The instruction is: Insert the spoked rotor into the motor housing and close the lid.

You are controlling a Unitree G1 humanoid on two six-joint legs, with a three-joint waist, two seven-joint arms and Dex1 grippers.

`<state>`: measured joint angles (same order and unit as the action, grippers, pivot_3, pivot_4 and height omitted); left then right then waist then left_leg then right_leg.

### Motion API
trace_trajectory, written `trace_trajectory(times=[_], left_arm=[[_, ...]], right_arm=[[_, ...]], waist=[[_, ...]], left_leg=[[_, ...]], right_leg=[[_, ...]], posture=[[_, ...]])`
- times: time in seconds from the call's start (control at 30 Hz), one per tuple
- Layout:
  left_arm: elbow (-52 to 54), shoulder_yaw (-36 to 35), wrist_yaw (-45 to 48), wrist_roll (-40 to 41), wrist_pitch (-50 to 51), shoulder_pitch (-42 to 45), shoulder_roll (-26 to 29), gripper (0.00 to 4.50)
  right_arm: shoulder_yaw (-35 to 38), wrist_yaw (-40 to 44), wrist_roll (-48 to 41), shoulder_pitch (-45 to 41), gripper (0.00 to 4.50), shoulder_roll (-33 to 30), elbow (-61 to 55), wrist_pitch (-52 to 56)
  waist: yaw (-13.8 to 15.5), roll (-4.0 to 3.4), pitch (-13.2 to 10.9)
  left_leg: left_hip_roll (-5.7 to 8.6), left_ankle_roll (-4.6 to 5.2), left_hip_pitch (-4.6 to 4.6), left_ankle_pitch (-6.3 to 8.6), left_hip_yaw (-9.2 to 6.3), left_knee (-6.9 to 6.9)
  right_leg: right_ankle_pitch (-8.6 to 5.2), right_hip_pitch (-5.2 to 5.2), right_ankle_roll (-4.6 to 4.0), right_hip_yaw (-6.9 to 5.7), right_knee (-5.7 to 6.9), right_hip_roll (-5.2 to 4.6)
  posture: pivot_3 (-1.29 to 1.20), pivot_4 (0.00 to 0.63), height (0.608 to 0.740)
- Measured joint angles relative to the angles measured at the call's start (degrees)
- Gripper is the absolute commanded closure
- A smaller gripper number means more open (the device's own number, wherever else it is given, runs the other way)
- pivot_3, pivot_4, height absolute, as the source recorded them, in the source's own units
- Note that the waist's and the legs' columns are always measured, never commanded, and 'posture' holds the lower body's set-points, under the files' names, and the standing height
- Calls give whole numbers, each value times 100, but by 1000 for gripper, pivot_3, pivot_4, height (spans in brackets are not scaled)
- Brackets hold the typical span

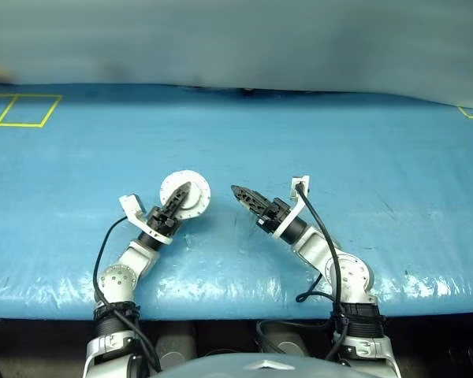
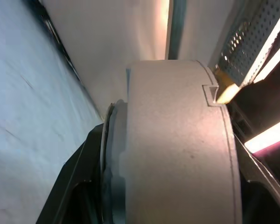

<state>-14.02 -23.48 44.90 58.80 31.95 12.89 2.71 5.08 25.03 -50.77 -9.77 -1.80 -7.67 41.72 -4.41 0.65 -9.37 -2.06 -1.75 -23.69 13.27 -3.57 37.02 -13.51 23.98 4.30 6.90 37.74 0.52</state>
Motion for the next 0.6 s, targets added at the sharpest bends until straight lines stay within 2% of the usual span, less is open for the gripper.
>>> trace_trajectory(times=[0.1, 0.27, 0.6], left_arm=[[-218, -122, -283, -229, -473, 404, -50, 2002], [-1331, -80, -1087, -1050, -1331, 1517, -168, 2002], [-3629, -73, -1268, -1748, -1507, 2860, -145, 2002]], right_arm=[[-14, 6, 126, 3, 636, -33, 26, -88], [-77, 13, 310, 58, 636, -47, 16, -258], [-95, 12, 408, 225, 636, -73, -60, -439]], waist=[[52, 10, -6], [96, 18, -10], [42, 19, -15]], left_leg=[[2, 0, -3, 0, -1, 2], [6, 0, -8, 0, -2, 5], [5, 2, -23, 1, -6, -6]], right_leg=[[2, -1, 4, 0, -3, -1], [8, -5, 14, 1, -16, -2], [2, 12, 7, -1, -16, 0]], posture=[[0, 150, 740], [0, 150, 740], [0, 150, 740]])
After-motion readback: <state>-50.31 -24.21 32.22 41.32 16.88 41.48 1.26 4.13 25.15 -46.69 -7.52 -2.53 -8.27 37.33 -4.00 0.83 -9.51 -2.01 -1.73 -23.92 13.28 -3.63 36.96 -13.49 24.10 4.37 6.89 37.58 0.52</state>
